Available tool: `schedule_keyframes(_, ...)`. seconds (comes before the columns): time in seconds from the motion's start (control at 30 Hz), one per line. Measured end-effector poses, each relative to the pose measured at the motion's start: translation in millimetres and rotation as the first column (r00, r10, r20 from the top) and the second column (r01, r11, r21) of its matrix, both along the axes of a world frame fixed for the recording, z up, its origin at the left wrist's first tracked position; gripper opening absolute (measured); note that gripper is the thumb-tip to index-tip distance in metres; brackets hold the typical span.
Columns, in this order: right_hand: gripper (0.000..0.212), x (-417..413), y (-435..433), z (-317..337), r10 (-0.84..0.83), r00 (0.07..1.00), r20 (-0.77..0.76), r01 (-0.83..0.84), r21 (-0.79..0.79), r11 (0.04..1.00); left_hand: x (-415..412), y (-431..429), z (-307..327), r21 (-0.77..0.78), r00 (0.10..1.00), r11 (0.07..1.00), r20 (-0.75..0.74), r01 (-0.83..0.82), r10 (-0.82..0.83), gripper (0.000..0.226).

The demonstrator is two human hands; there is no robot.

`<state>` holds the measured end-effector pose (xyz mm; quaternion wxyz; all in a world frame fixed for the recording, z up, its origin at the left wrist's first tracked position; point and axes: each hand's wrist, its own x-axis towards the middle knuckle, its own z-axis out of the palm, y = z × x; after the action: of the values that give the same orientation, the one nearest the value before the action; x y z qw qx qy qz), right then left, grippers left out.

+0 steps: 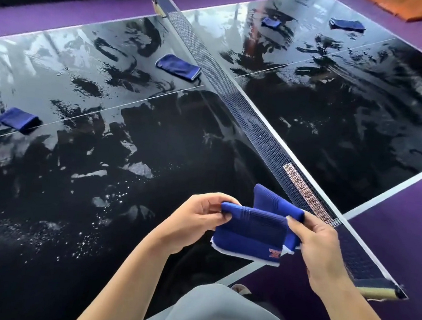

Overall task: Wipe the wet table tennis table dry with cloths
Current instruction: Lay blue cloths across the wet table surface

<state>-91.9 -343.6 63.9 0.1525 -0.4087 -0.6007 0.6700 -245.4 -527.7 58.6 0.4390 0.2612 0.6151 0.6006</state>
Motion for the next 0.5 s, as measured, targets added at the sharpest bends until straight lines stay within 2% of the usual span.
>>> schedule_keyframes(0.13,0.032,8.1,-4.1,13.3,0.109,0.991,-0.073,-0.126,-0.293,0.948,10.3,18.3,3.0,0.001,0.998,1.0,0.062,-0.022,0.022,0.033)
schedule_keyframes(0.23,0.04,20.5,-3.0,14.3,0.089,0.991,-0.103,-0.122,-0.394,0.911,15.6,30.5,-8.5,-0.05,0.995,0.996,0.061,-0.077,0.08,0.036)
schedule_keyframes(0.33,0.043,35.5,-0.6,17.4,0.089,0.989,-0.12,-0.129,-0.381,0.916,22.1,41.1,-16.4,-0.063,0.997,0.996,0.032,-0.067,0.069,0.036)
schedule_keyframes(0.5,0.029,53.2,10.9,22.7,0.155,0.971,-0.183,-0.208,-0.323,0.923,40.0,52.9,-14.8,-0.063,0.996,0.995,0.035,-0.076,0.078,0.037)
